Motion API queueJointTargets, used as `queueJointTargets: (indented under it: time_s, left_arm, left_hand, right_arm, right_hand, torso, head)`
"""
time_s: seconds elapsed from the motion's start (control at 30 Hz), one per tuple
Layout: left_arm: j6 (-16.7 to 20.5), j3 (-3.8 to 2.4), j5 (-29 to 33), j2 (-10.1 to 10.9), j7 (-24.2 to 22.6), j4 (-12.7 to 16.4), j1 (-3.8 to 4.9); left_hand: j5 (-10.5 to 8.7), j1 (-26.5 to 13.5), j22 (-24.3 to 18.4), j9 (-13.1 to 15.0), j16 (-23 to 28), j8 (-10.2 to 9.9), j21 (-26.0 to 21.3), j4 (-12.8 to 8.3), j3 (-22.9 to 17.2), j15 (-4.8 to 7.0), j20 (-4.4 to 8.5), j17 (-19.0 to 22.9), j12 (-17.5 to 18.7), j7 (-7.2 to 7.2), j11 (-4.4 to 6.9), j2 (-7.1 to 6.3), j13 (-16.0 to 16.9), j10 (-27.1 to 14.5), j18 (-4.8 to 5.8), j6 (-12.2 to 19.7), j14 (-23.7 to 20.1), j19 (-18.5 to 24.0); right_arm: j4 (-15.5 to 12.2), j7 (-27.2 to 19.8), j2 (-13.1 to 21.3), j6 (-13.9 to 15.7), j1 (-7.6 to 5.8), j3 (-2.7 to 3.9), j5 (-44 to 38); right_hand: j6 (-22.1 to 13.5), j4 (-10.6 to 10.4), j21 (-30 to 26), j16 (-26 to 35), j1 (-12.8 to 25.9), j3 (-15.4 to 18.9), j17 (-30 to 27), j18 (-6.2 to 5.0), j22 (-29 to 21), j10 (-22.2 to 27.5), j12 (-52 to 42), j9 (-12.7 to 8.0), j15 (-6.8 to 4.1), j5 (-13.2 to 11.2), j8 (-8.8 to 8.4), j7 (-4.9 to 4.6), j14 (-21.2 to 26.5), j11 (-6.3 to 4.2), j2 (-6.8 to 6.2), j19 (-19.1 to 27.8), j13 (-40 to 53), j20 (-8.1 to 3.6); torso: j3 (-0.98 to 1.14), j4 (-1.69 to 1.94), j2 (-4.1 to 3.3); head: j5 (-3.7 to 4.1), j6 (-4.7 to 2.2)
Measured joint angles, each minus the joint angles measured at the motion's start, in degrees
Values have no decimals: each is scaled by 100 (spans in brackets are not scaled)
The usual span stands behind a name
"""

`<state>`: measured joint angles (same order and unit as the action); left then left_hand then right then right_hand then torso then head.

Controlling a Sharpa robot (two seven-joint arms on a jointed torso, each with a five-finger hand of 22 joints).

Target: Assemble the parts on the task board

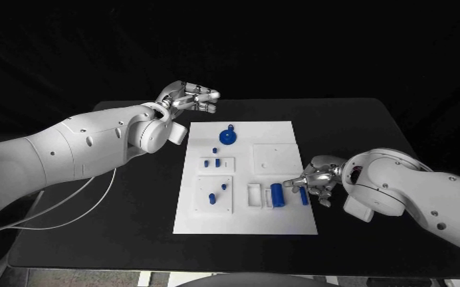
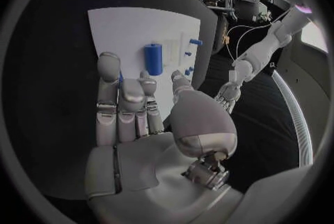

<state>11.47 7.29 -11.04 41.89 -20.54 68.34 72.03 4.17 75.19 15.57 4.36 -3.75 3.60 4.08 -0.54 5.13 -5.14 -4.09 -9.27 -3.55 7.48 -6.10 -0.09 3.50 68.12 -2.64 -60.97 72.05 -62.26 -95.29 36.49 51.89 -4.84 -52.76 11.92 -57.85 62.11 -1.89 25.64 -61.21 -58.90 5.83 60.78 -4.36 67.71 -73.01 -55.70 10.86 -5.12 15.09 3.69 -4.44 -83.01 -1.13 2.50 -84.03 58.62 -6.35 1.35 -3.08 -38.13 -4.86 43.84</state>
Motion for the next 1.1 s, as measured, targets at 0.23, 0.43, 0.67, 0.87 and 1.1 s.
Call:
queueJointTargets:
  time_s: [0.23, 0.43, 0.67, 0.87, 1.1]
  left_arm:
    - [-4, 0, -96, 5, -2, 33, -1]
    - [-5, 0, -153, 20, 0, 63, -1]
    - [-52, 0, -184, 29, 2, 100, -1]
    - [-139, 0, -192, 26, 2, 124, -1]
    - [-217, 0, -196, 21, 2, 132, -1]
  left_hand:
    - [-1, -358, -420, 4, 0, 0, 0, 209, -130, 0, 5, -17, 0, -32, -1, -238, 4, -1, 0, 254, 0, -88]
    - [53, -393, -559, 11, 0, 0, 0, 223, -205, 0, -11, -22, 0, -52, -36, -274, 4, -121, 0, 274, 0, -113]
    - [53, -393, -608, 11, 0, 0, 0, 208, -220, 0, -31, -22, 0, -38, -95, -274, 3, -241, 0, 288, 0, -133]
    - [53, -393, -641, 10, 0, 0, 0, 208, -220, 0, -10, -31, 0, -31, -95, -273, 3, -241, 0, 295, 0, -154]
    - [53, -392, -671, 10, 0, 0, 0, 195, -232, 0, -31, -34, 0, -31, -75, -273, 3, -261, 0, 295, 0, -174]
  right_arm:
    - [164, 194, -208, 0, -1, -192, -7]
    - [282, 249, -393, 6, -19, -303, -16]
    - [337, 243, -604, 83, -40, -369, -14]
    - [395, 206, -709, 180, -54, -423, -9]
    - [457, 140, -801, 264, -70, -485, -12]
  right_hand:
    - [-154, -54, 0, -1, 30, 158, 11, 0, 88, 0, 0, -22, 4, 0, 0, -28, -4, 0, 91, 0, 33, 1]
    - [-294, -7, -74, -1, 30, 223, 10, 0, 119, 0, 1, -43, 21, 0, 41, -69, -21, 0, 91, 14, 29, 15]
    - [-294, -5, -81, -1, 30, 221, 10, -1, 153, 0, 4, -42, 21, 0, 39, -69, -21, 1, 91, 0, 29, 44]
    - [-304, 176, -169, -1, -40, 133, -22, 0, 166, 42, 102, -33, 21, 89, 40, -58, -21, 43, 126, 0, -73, 44]
    - [-311, 444, -235, -1, -146, -203, -22, 0, 212, 43, 102, 357, 21, 112, 41, -50, -20, 42, 139, 0, -73, 44]
  torso:
    - [-9, 8, -1]
    - [-5, 2, -9]
    - [4, -3, -16]
    - [3, -8, -16]
    - [2, -8, -18]
  head:
    - [-30, 25]
    - [-55, 41]
    - [-80, 58]
    - [-96, 56]
    - [-112, 53]
